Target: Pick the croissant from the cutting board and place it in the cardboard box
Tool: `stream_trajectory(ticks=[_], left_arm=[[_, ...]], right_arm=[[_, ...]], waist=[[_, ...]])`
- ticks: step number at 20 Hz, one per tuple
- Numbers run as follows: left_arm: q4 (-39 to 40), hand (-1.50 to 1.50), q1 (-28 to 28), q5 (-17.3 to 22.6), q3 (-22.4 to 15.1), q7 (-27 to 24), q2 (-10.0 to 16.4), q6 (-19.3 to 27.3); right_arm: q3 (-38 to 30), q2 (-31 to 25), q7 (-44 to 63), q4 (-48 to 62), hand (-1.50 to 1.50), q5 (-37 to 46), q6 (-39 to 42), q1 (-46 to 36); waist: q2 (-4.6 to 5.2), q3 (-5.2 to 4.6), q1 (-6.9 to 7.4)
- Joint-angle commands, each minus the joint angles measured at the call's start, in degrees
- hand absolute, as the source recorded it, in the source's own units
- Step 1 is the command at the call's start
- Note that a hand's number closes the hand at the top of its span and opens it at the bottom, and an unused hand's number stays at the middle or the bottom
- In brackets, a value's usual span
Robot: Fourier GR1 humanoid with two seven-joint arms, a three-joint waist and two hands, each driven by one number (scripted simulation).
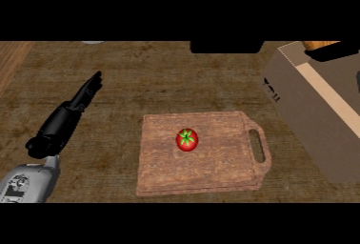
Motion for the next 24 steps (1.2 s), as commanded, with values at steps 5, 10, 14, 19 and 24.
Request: stream_trajectory(ticks=[5, 10, 14, 19, 24], left_arm=[[-0.1, 0.0, -1.5, 1.3, 2.4, 0.3, 1.2, -2.2], [0.4, 0.0, 0.2, -0.6, 1.4, 0.9, -0.1, -1.5], [-2.8, 0.0, 0.6, -0.9, 0.0, 2.8, -1.9, -1.6], [-0.3, 0.0, 1.2, -1.9, 0.3, 0.3, -1.9, -0.9], [-1.3, 0.0, 0.8, -0.7, 2.0, 1.3, -0.7, -1.4]], right_arm=[[-2.5, -6.7, -11.0, 9.9, 1.5, -4.3, 9.9, 5.1], [-4.4, -9.0, -14.9, 13.4, -1.5, -8.1, 18.3, 4.7], [-5.0, -7.3, -22.9, 12.8, -1.5, -10.0, 15.0, 6.2], [-14.9, -4.1, -28.3, 8.4, -1.5, -18.8, 4.0, 3.4], [-31.6, -2.3, -27.0, 9.4, -1.5, -33.5, -0.8, 1.1]], waist=[[0.17, 0.03, 0.18], [-0.05, 0.0, 0.2], [-0.08, 0.03, 0.31], [-0.13, 0.13, -0.47], [-0.45, 0.22, -1.22]])
